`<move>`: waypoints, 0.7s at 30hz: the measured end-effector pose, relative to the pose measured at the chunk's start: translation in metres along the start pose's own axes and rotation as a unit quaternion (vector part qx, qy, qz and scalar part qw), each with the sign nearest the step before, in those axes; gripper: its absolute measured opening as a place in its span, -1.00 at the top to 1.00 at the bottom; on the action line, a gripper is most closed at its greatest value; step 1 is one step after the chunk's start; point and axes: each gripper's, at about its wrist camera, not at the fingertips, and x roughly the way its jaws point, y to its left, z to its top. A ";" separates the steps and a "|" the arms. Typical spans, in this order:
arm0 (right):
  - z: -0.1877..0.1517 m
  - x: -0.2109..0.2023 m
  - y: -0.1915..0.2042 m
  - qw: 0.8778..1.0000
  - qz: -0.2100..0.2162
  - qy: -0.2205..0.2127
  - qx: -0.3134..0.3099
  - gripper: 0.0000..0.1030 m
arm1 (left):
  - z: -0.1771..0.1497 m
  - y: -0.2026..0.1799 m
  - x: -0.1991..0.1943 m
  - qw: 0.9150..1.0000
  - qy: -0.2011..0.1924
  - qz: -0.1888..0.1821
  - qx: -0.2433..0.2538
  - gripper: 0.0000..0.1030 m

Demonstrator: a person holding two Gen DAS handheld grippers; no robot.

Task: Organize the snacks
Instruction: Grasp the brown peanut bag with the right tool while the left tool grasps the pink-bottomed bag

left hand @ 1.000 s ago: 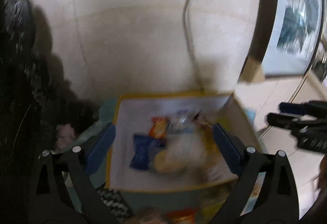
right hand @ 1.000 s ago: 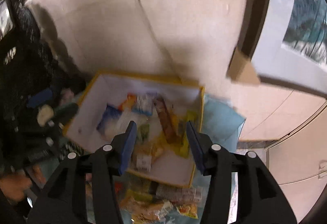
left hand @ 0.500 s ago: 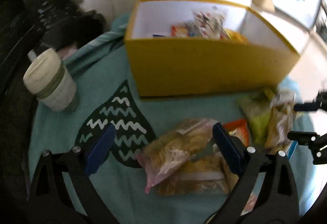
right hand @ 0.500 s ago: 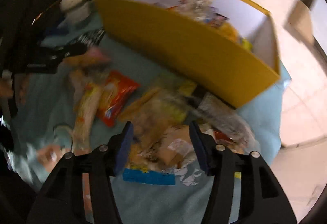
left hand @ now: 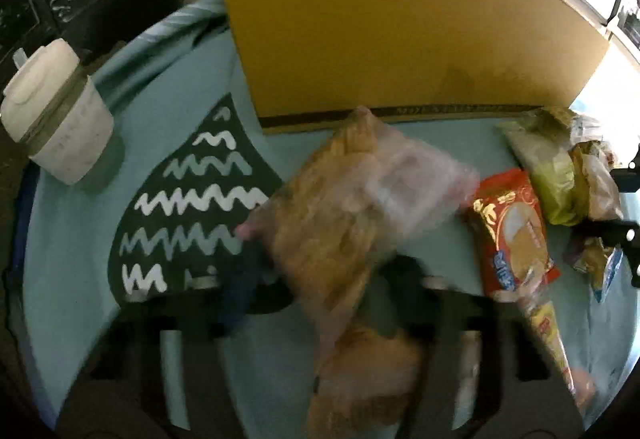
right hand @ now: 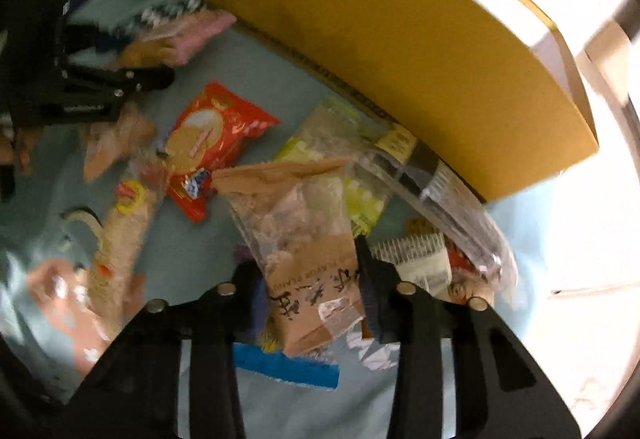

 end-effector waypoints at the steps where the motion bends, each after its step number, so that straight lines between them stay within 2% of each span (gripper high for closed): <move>1: -0.002 -0.003 -0.002 1.000 0.004 -0.004 0.010 0.29 | -0.001 0.001 -0.003 1.000 -0.005 -0.008 -0.002 0.14; 3: -0.008 -0.011 -0.005 0.999 0.013 -0.015 0.027 0.29 | -0.001 0.004 -0.013 1.000 -0.026 -0.010 -0.003 0.25; 6: -0.017 -0.016 -0.006 0.999 0.022 -0.014 0.043 0.29 | -0.001 0.008 -0.017 0.999 -0.028 -0.018 -0.013 0.23; 7: -0.019 -0.016 -0.007 0.999 0.022 -0.010 0.044 0.29 | 0.000 0.009 -0.017 1.000 -0.024 -0.013 -0.012 0.13; 9: -0.023 -0.013 -0.004 0.999 0.014 0.001 0.039 0.27 | 0.011 -0.003 -0.017 0.999 -0.043 -0.010 0.006 -0.69; 12: -0.015 -0.011 -0.008 0.998 0.017 0.003 0.063 0.27 | 0.026 -0.022 -0.019 0.997 -0.060 -0.002 0.054 -0.79; 14: -0.012 -0.011 -0.011 0.997 0.019 0.002 0.078 0.27 | 0.034 -0.030 -0.004 0.996 -0.038 0.009 0.077 -0.84; 16: -0.007 -0.013 -0.014 0.996 0.022 -0.002 0.091 0.27 | 0.035 -0.036 0.011 0.995 -0.013 0.020 0.099 -0.79; 18: -0.006 -0.022 -0.012 0.995 0.026 -0.012 0.097 0.28 | 0.033 -0.044 0.012 0.992 -0.013 0.013 0.123 -0.29; 19: -0.005 -0.024 -0.013 0.995 0.026 -0.016 0.096 0.28 | 0.032 -0.046 0.010 0.991 -0.015 0.004 0.130 -0.12; 21: -0.008 -0.032 -0.014 0.994 0.027 -0.026 0.102 0.29 | 0.031 -0.042 0.002 0.993 -0.015 -0.025 0.111 0.03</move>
